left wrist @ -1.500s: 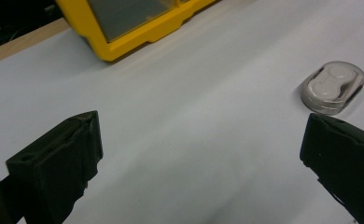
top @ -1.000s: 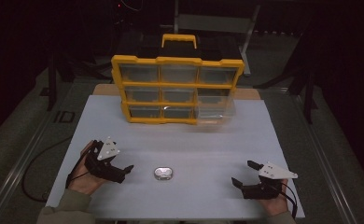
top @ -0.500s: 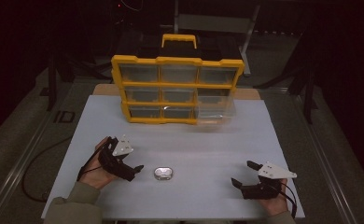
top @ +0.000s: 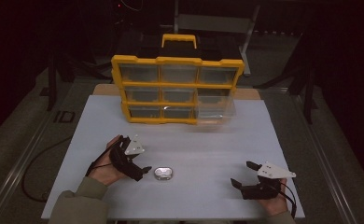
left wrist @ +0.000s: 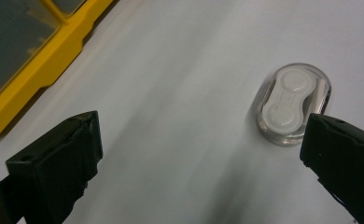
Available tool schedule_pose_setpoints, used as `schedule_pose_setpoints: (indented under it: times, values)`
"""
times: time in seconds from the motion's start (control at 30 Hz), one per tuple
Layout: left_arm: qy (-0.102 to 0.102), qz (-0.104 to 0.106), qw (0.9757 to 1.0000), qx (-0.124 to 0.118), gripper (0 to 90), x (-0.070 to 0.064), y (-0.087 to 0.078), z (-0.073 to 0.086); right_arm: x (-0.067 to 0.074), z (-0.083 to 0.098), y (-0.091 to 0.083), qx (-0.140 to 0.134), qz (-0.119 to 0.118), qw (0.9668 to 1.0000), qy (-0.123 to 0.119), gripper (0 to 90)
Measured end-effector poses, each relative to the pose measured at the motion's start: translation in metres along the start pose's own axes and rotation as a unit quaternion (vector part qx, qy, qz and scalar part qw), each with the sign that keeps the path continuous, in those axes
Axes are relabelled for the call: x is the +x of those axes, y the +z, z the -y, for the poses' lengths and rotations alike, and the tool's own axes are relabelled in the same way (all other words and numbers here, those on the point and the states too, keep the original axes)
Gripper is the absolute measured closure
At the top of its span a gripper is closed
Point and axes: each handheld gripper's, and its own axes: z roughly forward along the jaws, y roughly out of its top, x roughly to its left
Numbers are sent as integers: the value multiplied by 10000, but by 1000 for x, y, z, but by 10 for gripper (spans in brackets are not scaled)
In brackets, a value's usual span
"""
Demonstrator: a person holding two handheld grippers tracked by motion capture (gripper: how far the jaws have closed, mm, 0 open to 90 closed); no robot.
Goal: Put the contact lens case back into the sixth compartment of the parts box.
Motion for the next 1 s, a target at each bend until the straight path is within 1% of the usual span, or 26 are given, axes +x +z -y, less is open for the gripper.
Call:
schedule_pose_setpoints:
  times: [0.13, 0.43, 0.57, 0.7, 1.0]
  values:
    - [101, 83, 9999, 74, 0, -1, 6, -4, 0, 0, 0, 16, 11, 10000, 25, 77]
    - [246, 269, 9991, 236, 0, -5, 17, -11, 0, 0, 1, 42, -9, 10000, 28, 77]
    - [301, 368, 9984, 311, 0, -6, 20, -13, 0, 0, 1, 37, -19, 10000, 23, 77]
    - [402, 460, 9973, 417, 0, -9, 24, -17, 0, 0, 1, 26, -23, 10000, 27, 77]
    - [502, 638, 9951, 572, 0, -15, 33, -24, 0, 0, 1, 39, -41, 10000, 22, 77]
